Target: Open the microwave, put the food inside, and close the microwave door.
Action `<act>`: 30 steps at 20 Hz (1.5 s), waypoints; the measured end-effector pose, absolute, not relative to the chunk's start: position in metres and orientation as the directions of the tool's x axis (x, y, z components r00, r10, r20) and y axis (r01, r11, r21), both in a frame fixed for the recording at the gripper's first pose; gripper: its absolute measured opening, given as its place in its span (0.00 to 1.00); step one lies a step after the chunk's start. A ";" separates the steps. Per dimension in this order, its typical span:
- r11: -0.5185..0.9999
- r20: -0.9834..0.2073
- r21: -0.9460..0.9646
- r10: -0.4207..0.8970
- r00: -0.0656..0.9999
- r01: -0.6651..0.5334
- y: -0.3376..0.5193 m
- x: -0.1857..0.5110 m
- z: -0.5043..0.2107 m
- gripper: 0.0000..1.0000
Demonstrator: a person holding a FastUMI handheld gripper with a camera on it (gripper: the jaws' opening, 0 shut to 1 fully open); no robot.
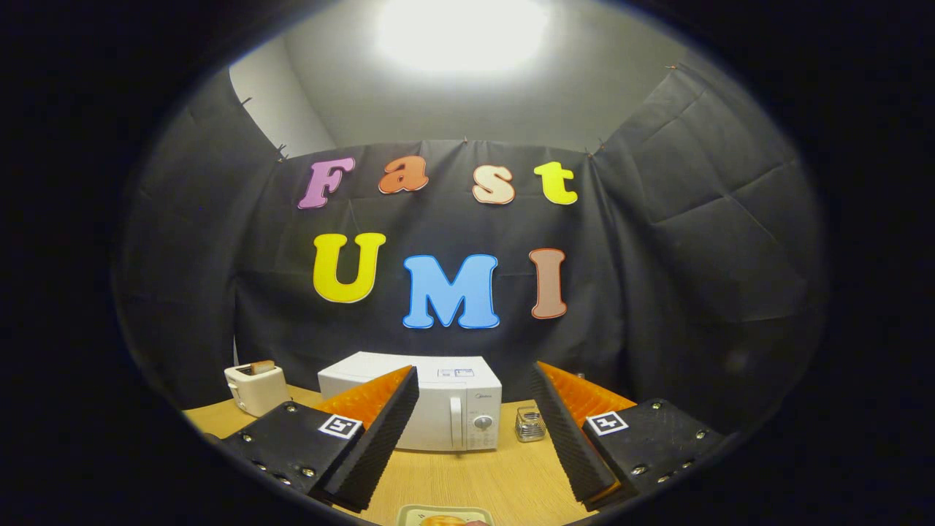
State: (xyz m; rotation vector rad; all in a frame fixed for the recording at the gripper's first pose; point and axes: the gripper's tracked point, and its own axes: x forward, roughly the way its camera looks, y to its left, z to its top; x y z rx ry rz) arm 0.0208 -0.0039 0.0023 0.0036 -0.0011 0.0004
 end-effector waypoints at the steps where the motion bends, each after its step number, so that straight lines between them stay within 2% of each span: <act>1: 1.000 0.003 0.004 0.005 1.000 -0.005 -0.004 0.026 0.002 0.96; 12: 0.994 -0.038 0.025 0.111 0.993 -0.110 0.014 0.133 -0.036 0.96; 21: 0.987 -0.178 0.031 0.158 0.971 -0.155 0.023 0.219 -0.125 0.96; 30: 0.985 -0.323 0.009 0.168 0.931 -0.175 0.021 0.256 -0.214 0.96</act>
